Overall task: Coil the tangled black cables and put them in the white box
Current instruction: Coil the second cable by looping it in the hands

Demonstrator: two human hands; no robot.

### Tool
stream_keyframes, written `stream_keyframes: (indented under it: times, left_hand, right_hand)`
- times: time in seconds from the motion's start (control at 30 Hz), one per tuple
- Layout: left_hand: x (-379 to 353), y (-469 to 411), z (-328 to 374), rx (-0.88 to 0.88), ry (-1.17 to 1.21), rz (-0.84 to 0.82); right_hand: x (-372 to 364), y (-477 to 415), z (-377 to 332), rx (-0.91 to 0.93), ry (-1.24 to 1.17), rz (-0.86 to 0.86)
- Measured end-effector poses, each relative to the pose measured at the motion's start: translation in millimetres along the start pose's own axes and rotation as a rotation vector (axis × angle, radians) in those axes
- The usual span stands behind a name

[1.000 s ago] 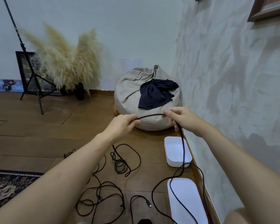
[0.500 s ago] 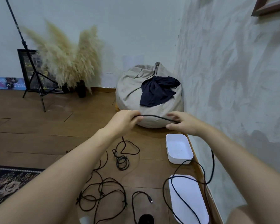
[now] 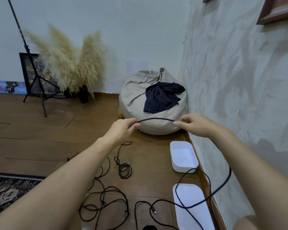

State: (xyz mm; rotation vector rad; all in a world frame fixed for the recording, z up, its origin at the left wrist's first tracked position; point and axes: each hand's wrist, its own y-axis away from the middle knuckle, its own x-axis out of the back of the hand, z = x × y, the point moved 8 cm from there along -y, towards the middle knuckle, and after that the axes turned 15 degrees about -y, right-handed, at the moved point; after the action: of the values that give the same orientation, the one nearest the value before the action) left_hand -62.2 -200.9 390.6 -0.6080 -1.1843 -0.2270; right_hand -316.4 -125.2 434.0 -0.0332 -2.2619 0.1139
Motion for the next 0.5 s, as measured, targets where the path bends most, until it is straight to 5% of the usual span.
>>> stream_keyframes:
  times: [0.2, 0.37, 0.5]
  left_hand:
    - [6, 0, 70, -0.254, -0.074, 0.061]
    - [-9, 3, 6, -0.027, 0.031, -0.074]
    - [-5, 11, -35, 0.119, 0.007, -0.08]
  right_hand:
    - [-55, -5, -29, 0.097, -0.237, -0.207]
    - [12, -4, -27, 0.218, -0.128, 0.223]
    - [9, 3, 25, -0.073, -0.2, -0.02]
